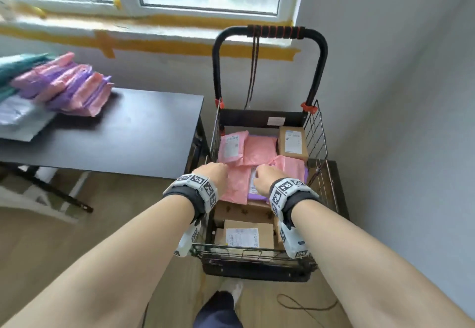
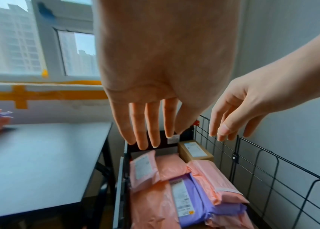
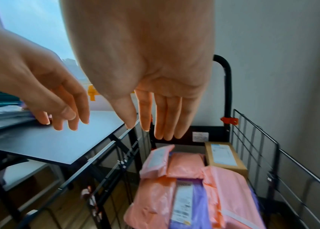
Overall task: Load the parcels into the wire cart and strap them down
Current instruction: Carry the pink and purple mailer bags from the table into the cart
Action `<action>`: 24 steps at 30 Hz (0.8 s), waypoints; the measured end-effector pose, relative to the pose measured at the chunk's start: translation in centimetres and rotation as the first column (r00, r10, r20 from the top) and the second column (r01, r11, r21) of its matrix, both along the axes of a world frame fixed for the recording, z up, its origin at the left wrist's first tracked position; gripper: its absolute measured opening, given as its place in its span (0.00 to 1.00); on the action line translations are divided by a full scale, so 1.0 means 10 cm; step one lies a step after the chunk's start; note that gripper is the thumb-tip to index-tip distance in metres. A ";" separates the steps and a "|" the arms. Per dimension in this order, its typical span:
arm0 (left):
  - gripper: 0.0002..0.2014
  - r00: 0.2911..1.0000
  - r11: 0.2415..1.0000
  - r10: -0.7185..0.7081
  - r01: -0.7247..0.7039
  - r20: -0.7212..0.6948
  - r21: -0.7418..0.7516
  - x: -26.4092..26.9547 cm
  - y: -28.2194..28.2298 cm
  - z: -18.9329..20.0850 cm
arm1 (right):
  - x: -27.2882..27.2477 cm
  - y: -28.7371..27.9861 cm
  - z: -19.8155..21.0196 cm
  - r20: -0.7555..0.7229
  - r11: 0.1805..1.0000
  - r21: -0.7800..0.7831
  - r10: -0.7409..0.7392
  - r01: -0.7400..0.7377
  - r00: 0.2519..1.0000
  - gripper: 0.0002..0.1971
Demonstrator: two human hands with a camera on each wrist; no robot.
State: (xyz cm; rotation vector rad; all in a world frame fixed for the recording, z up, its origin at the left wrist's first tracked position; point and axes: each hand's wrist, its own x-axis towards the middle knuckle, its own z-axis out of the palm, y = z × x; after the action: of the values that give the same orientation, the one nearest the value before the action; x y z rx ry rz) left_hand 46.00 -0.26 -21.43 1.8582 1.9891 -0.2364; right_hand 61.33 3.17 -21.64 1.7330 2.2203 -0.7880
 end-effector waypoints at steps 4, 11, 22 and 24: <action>0.13 0.993 0.993 0.113 -0.112 -0.045 0.025 -0.53 -0.43 0.39 | -0.57 -0.23 0.33 0.013 0.989 0.092 0.115 -0.115 0.993 0.14; 0.14 0.951 0.959 0.271 -0.253 -0.151 0.126 -1.83 -0.77 0.86 | -1.89 -0.38 0.70 0.008 0.945 0.180 0.275 -0.272 0.961 0.15; 0.15 0.923 0.956 0.273 -0.229 -0.271 0.182 -4.28 -0.84 1.22 | -4.33 -0.23 1.01 -0.010 0.941 0.205 0.277 -0.269 0.961 0.15; 0.14 0.923 0.952 0.282 -0.235 -0.261 0.195 -4.69 -0.75 1.25 | -4.72 -0.15 1.09 -0.008 0.937 0.218 0.281 -0.272 0.960 0.14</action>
State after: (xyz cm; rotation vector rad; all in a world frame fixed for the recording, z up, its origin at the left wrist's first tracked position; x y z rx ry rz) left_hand -0.94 -7.73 -8.91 1.7039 2.4949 -0.2878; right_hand 14.12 1.70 -10.69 1.4480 2.5834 -0.5369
